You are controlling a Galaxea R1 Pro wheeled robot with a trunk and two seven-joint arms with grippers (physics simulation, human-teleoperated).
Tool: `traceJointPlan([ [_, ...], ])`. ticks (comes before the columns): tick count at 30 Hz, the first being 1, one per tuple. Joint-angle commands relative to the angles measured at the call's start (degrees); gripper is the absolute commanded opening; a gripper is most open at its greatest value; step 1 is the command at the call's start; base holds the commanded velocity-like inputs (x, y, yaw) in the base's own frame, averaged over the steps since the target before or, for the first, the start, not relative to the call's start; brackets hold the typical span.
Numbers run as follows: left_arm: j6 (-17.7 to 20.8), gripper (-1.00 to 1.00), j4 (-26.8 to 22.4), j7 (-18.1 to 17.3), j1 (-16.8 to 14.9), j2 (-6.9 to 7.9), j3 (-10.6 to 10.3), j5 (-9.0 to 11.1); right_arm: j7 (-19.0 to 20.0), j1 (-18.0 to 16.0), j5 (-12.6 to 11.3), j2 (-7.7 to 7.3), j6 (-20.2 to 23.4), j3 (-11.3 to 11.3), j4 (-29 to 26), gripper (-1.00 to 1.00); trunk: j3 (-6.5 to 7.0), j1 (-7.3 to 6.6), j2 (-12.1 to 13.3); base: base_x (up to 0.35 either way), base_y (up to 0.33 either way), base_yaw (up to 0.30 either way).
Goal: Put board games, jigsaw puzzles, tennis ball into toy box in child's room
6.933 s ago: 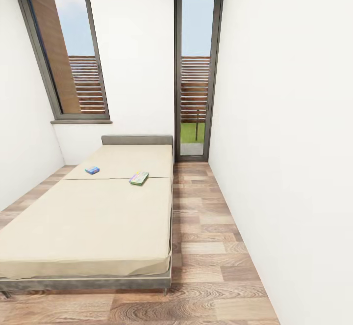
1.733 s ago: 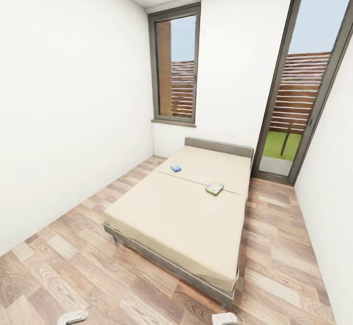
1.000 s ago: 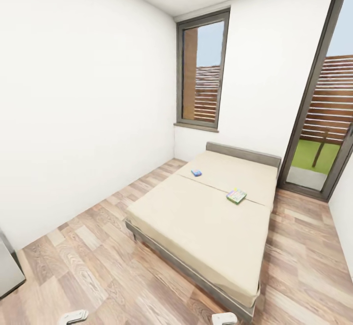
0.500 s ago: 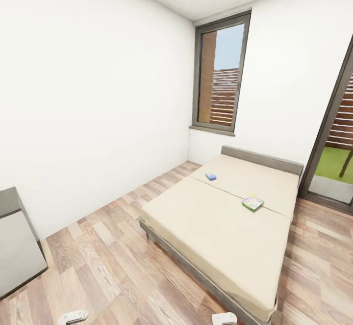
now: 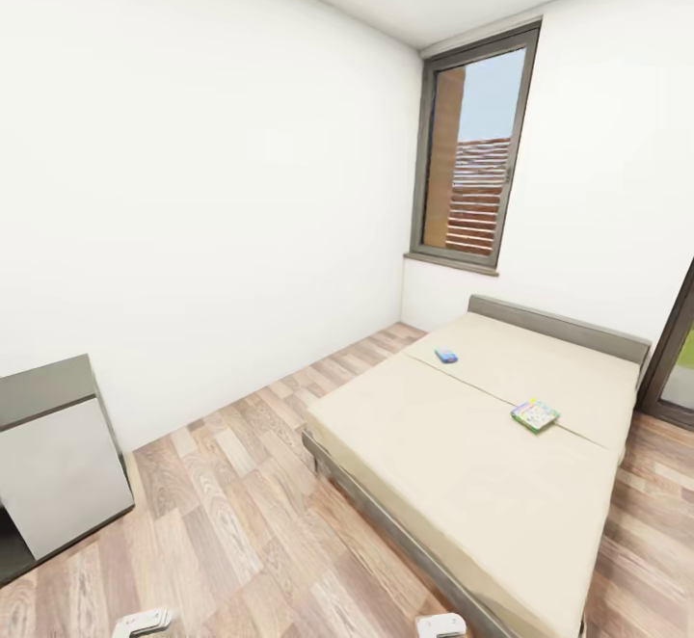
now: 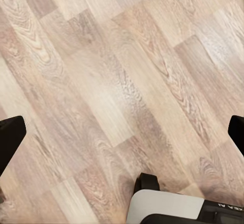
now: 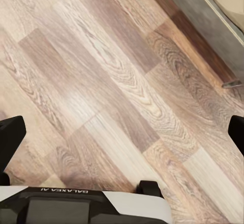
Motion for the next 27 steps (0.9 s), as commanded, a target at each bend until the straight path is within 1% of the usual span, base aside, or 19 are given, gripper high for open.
traceJointPlan([
  [1,0.4,1.0,-0.1,-0.3,0.0,-0.02,0.4,0.1,-0.4,0.0,-0.1,-0.04,0.5,0.5,-0.1,1.0,0.04,0.02,0.0,0.0,0.0,0.236],
  [9,0.4,1.0,-0.1,-0.3,0.0,-0.02,0.4,0.1,-0.4,0.0,-0.2,-0.04,0.5,0.5,-0.1,1.0,0.34,0.02,0.0,0.0,0.0,0.26],
  [27,0.3,1.0,-0.1,-0.2,0.0,-0.28,0.3,0.0,-0.4,0.0,-0.5,0.0,0.6,0.5,-0.1,1.0,0.37,0.02,0.0,0.0,0.0,0.287],
])
